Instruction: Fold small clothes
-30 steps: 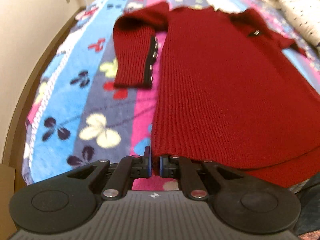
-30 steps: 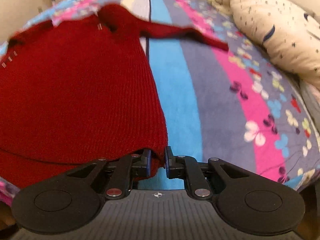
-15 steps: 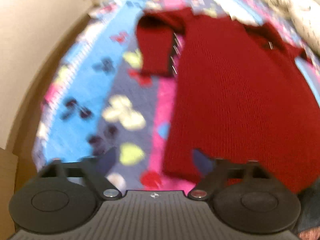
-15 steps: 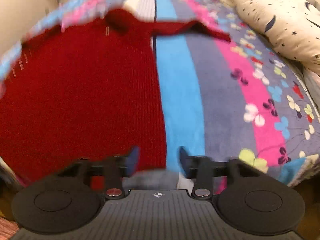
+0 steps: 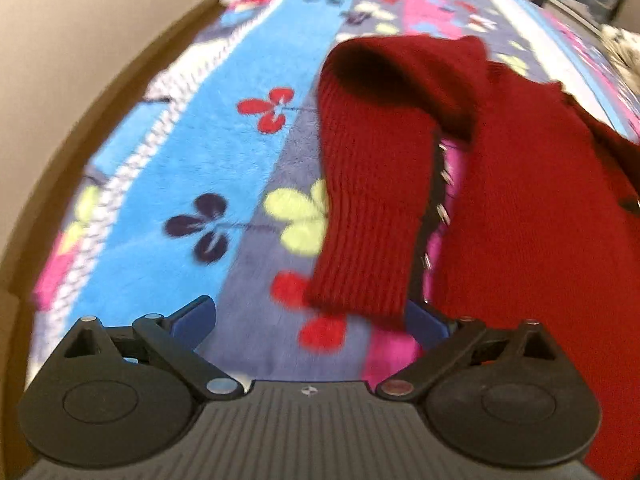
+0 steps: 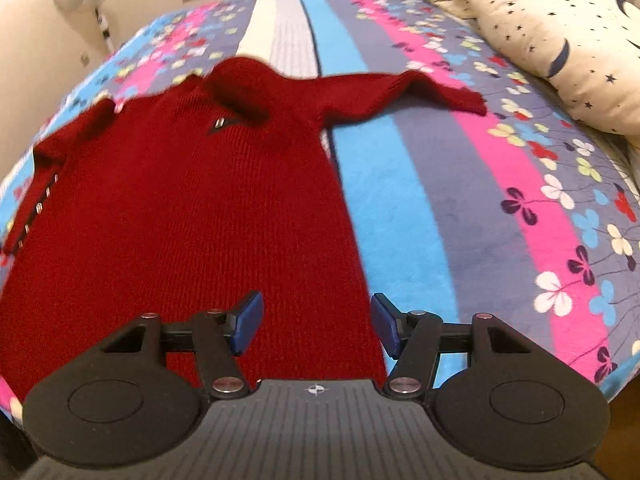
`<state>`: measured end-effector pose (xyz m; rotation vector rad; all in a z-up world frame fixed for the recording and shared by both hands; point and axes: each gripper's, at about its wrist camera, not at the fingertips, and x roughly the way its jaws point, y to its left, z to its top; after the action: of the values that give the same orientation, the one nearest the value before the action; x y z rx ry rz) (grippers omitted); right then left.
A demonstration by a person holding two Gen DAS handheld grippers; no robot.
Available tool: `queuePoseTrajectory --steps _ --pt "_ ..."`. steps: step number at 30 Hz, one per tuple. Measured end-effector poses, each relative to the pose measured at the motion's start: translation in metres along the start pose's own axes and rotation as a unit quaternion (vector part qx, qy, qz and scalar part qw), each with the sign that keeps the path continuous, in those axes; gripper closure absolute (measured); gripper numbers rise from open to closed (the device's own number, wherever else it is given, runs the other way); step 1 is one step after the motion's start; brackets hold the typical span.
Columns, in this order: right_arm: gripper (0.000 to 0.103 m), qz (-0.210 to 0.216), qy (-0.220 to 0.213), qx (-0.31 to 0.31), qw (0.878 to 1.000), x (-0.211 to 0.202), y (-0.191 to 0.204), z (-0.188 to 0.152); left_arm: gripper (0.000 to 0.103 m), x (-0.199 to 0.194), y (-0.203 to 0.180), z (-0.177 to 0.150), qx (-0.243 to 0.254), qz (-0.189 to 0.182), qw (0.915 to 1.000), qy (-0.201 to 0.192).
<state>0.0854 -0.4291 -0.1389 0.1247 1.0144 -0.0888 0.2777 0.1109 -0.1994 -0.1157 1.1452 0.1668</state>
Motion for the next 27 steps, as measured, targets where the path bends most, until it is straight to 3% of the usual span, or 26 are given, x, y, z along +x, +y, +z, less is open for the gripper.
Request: queuePoseTrajectory --steps 3,5,7,8,10,12,14,16,19,21,23,24,25,27 --pt "0.042 -0.012 0.022 -0.004 1.000 0.006 0.006 -0.003 0.004 0.029 0.006 0.022 -0.039 -0.019 0.9987 0.027" --pt "0.042 -0.023 0.032 -0.007 0.999 0.011 0.007 -0.004 0.017 0.032 0.005 0.028 -0.051 -0.013 0.9985 0.016" --pt "0.042 -0.030 0.038 -0.008 0.999 0.016 0.007 -0.004 0.094 0.023 -0.006 0.031 -0.017 -0.041 0.9990 -0.008" --pt "0.042 -0.033 0.039 -0.010 0.999 0.017 0.008 -0.002 0.095 0.017 -0.012 0.032 -0.010 -0.045 0.9989 -0.010" --pt "0.042 -0.037 0.039 -0.014 0.998 0.020 0.014 0.001 0.096 -0.001 -0.025 0.036 0.035 -0.012 0.9984 -0.042" --pt "0.042 -0.036 0.031 -0.024 0.999 0.018 0.020 0.005 0.096 -0.025 -0.027 0.045 0.094 0.043 0.9892 -0.104" --pt "0.042 -0.031 0.021 -0.039 0.998 0.016 0.026 0.008 0.096 -0.047 -0.013 0.062 0.134 0.117 0.9704 -0.163" --pt "0.042 -0.031 0.016 -0.053 0.998 0.015 0.033 0.010 0.096 -0.067 0.018 0.085 0.141 0.197 0.9481 -0.206" --pt "0.042 -0.027 0.016 -0.055 0.998 0.016 0.038 0.011 0.096 -0.086 0.071 0.110 0.124 0.268 0.9215 -0.252" --pt "0.042 -0.029 0.019 -0.059 0.998 0.017 0.040 0.011 0.093 -0.085 0.094 0.118 0.116 0.294 0.9120 -0.261" --pt "0.042 -0.032 0.024 -0.063 0.997 0.018 0.042 0.010 0.090 -0.063 0.103 0.119 0.118 0.352 0.8929 -0.255" --pt "0.042 -0.034 0.026 -0.064 0.997 0.018 0.042 0.010 0.077 -0.051 0.108 0.117 0.121 0.370 0.8899 -0.237" --pt "0.042 -0.035 0.026 -0.064 0.997 0.017 0.042 0.011 0.057 -0.039 0.114 0.115 0.116 0.370 0.8963 -0.214" --pt "0.042 -0.037 0.023 -0.063 0.997 0.015 0.042 0.015 0.040 -0.023 0.122 0.107 0.087 0.349 0.9161 -0.177"
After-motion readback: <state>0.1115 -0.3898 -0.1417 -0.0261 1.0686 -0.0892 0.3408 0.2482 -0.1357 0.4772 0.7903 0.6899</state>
